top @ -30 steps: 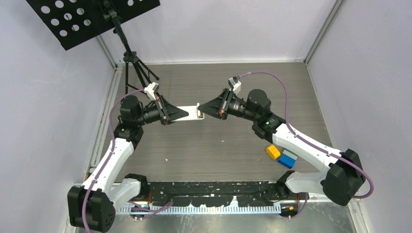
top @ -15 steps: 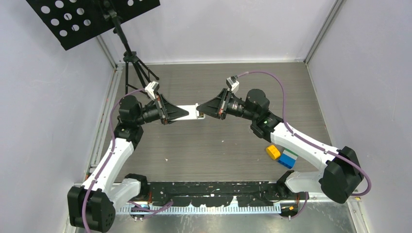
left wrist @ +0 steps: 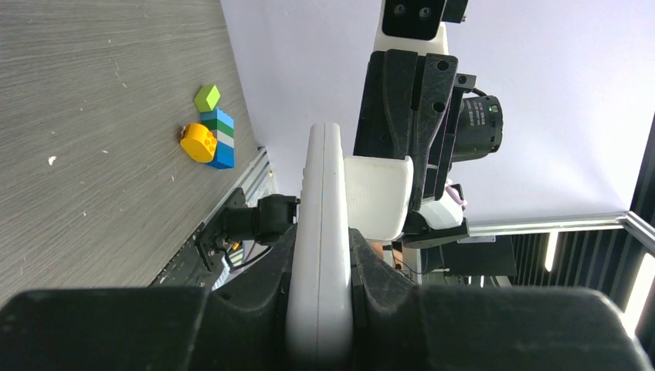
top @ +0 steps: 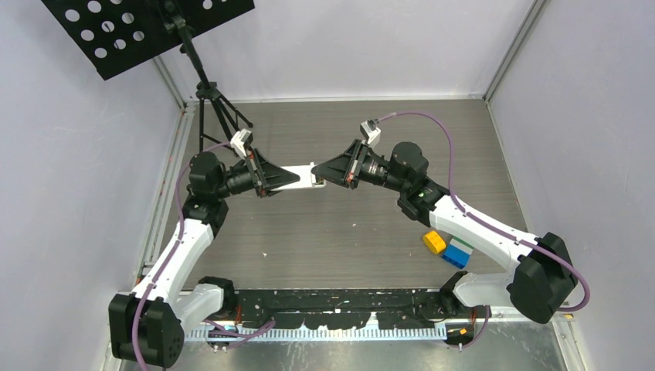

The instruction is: Load the batteries into the remote control

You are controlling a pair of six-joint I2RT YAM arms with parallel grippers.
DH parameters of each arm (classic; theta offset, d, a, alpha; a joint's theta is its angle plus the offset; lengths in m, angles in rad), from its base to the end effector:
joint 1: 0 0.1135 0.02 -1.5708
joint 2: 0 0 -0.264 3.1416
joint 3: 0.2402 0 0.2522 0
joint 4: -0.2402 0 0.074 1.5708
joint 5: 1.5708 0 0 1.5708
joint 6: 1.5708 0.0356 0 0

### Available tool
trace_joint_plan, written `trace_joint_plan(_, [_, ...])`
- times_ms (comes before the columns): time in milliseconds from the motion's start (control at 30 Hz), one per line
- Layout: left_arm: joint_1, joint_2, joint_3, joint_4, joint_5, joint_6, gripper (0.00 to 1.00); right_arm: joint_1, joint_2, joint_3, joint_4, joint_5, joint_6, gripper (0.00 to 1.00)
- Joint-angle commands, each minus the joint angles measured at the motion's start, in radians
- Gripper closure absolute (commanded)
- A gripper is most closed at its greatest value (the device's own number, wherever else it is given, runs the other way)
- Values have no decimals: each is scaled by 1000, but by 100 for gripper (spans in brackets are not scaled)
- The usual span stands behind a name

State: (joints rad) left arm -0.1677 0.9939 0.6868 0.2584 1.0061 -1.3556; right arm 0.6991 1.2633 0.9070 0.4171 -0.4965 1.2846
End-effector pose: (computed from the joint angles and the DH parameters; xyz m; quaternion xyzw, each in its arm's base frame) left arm 0.2125 -0.0665 0.3134 -0.0795 0.7118 -0.6696 0.1964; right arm 0.2154 0.2033 0.3423 0.0204 0.6877 0.6830 0.2453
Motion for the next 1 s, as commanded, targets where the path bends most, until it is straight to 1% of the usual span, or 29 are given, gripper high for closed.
trace_joint_plan(0, [4,-11,14,124,47,-41,100,-9,6,-1,-57,40,-20,95])
trace_joint_plan(67, [5,-10,13,125,46,-42,100,-19,8,-17,-42,39,0,91])
trace_joint_plan(167, [5,-8,12,125,47,-42,100,-30,8,-39,-8,40,18,89])
trace_joint_plan(433, [4,-5,7,130,48,-47,100,-38,16,-44,13,30,19,90])
trace_joint_plan(533, [5,-6,7,131,47,-49,100,-39,21,-38,-5,14,-3,90])
trace_joint_plan(733, [5,-3,5,129,48,-52,100,-42,10,-24,-132,4,-109,85])
trace_joint_plan(967, [5,7,-4,128,50,-49,100,-44,-19,16,-284,66,-207,80])
